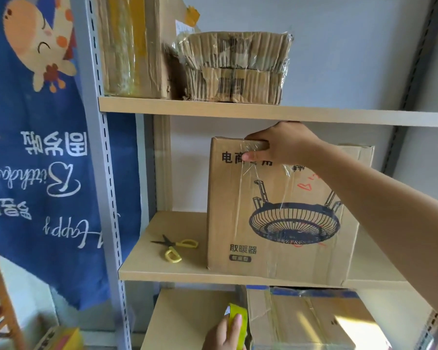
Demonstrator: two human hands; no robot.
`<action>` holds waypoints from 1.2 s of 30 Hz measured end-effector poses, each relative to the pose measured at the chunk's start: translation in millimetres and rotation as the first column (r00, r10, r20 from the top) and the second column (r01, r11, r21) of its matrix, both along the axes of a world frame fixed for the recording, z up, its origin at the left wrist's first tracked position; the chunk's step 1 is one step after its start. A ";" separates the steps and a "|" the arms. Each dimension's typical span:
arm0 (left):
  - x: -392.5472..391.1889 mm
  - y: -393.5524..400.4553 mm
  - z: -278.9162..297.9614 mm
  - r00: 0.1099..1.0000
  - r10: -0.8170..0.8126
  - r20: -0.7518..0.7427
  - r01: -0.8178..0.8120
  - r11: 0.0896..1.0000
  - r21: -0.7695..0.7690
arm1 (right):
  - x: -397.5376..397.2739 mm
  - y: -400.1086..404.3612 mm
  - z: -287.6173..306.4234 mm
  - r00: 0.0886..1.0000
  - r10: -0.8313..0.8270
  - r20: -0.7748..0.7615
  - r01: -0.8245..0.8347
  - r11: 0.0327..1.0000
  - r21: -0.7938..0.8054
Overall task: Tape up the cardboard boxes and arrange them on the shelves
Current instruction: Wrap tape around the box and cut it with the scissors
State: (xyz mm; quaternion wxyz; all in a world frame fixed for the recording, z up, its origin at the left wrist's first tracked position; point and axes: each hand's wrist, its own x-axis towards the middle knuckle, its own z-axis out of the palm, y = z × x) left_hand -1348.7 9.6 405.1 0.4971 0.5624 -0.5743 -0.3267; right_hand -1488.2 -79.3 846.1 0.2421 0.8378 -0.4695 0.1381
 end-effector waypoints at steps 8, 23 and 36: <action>-5.4 -16.7 71.5 0.997 -0.014 0.080 -0.005 0.972 0.236 | -1.6 -3.6 -0.1 0.999 0.037 0.014 -0.037 0.999 0.004; -5.6 -24.8 85.1 0.930 0.097 -0.355 -0.072 0.994 0.081 | -6.1 36.7 -7.1 0.992 0.126 -0.031 -0.129 0.980 -0.151; 15.4 -8.4 105.6 0.811 0.044 -0.583 0.187 0.925 0.330 | 0.6 70.0 -5.6 0.994 0.047 -0.096 -0.063 0.983 -0.175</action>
